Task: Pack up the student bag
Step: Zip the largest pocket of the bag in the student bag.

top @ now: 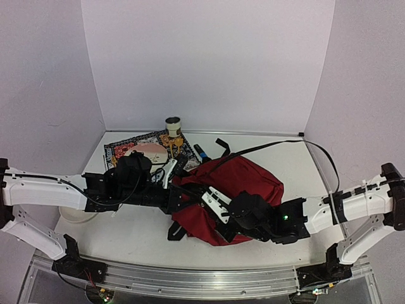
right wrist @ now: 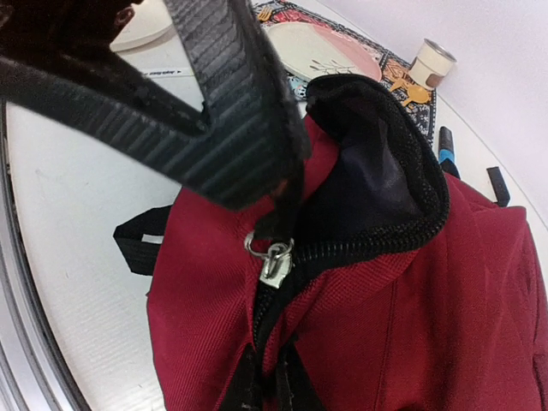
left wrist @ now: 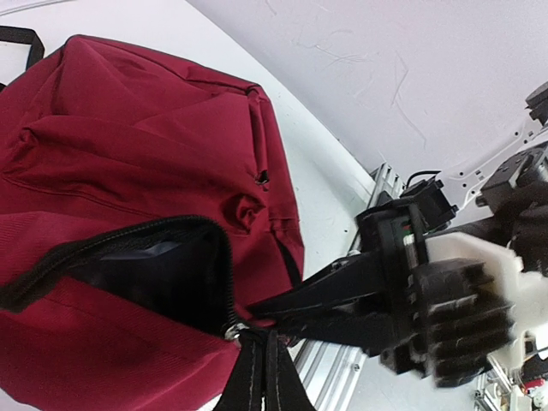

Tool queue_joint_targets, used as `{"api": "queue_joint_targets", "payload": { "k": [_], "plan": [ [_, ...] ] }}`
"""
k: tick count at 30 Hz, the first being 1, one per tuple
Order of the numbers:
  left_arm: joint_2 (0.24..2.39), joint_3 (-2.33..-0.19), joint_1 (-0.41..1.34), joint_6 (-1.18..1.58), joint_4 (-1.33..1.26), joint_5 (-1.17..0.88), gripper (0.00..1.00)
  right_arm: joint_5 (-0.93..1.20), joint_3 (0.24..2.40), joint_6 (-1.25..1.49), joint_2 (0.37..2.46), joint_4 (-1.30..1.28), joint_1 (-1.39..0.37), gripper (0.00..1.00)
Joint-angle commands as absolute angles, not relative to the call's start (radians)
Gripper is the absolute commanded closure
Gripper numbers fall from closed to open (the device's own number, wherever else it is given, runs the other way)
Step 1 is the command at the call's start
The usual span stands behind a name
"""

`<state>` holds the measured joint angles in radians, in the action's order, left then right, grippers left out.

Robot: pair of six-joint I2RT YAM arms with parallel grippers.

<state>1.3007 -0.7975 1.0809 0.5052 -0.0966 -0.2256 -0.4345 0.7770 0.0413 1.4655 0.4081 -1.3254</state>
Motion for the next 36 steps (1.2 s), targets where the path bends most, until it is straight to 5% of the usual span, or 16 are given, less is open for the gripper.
{"api": "queue_joint_targets", "payload": {
  "k": [1, 24, 28, 30, 34, 36],
  "plan": [
    [1.265, -0.791, 1.073, 0.475, -0.115, -0.123, 1.00, -0.423, 0.741, 0.070, 1.376, 0.282, -1.328, 1.00],
    [1.353, -0.728, 0.806, 0.433, -0.006, 0.119, 1.00, -0.505, 0.596, 0.243, 0.887, -0.014, -1.327, 1.00],
    [1.383, -0.747, 0.809, 0.435, -0.030, -0.033, 1.00, -0.441, 0.611, 0.244, 0.891, -0.026, -1.327, 0.99],
    [1.389, -0.745, 0.838, 0.440, -0.084, -0.131, 1.00, -0.387, 0.642, 0.240, 0.917, -0.026, -1.327, 0.87],
    [1.391, -0.744, 0.918, 0.450, -0.145, -0.207, 1.00, -0.292, 0.728, 0.242, 0.976, -0.023, -1.327, 0.44],
    [1.386, -0.744, 0.954, 0.462, -0.153, -0.229, 1.00, -0.243, 0.777, 0.252, 1.019, -0.020, -1.327, 0.36]
  ]
}}
